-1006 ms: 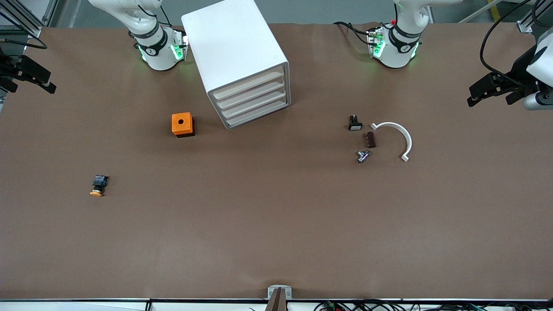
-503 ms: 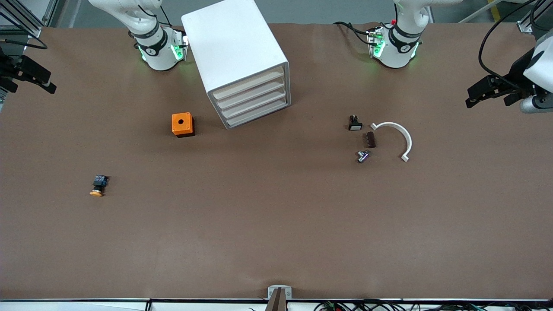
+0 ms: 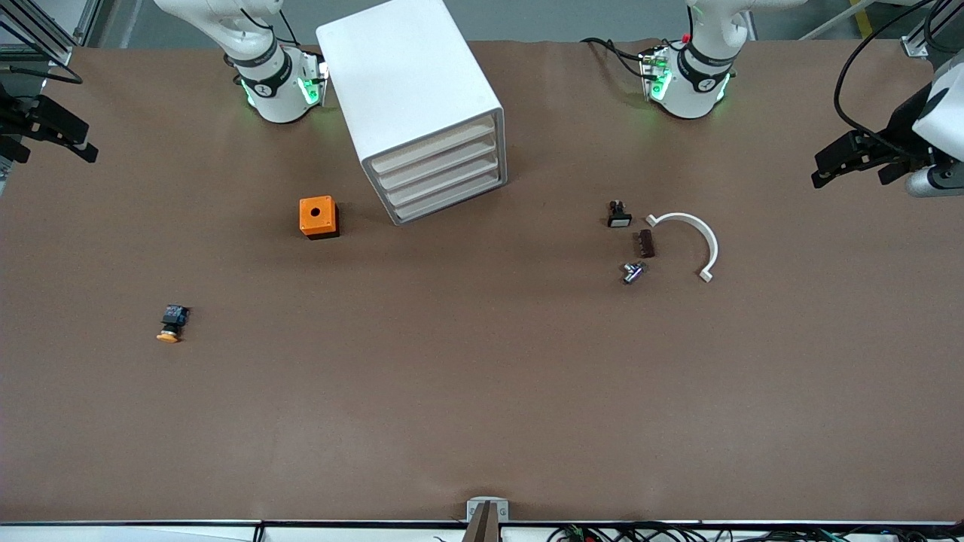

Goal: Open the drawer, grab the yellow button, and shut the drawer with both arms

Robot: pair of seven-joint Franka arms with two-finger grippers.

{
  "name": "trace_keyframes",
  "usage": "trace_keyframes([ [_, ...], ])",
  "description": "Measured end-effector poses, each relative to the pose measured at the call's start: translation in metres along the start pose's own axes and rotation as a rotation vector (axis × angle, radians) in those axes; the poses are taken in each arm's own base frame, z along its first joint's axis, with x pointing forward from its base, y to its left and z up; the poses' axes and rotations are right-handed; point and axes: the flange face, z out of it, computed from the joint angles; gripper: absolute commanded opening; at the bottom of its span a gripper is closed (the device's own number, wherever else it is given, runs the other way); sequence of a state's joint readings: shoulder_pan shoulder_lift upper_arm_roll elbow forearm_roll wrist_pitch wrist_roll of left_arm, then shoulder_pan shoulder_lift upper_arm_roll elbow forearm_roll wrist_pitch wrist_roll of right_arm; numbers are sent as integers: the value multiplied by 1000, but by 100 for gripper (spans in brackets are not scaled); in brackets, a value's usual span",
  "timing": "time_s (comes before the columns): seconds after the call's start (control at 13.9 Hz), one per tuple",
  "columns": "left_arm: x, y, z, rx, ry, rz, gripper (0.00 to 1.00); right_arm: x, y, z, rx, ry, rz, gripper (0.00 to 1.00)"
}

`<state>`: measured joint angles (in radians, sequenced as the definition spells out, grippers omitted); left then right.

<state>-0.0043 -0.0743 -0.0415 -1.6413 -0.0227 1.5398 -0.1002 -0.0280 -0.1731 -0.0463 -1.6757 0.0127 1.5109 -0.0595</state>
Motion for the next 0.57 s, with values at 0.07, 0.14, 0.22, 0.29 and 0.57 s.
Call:
trace_keyframes([
  [0.07, 0, 0, 0, 0, 1, 0, 100, 0, 0, 0, 0, 0, 0, 100],
  [0.14, 0, 0, -1, 0, 2, 1, 100, 0, 0, 1, 1, -1, 0, 100],
  [0.22, 0, 1, -1, 0, 3, 1, 100, 0, 0, 1, 1, -2, 0, 100],
  [0.29, 0, 1, -2, 0, 3, 1, 100, 0, 0, 2, 1, -3, 0, 100],
  [0.57, 0, 1, -2, 0, 4, 1, 100, 0, 0, 4, 1, -8, 0, 100],
])
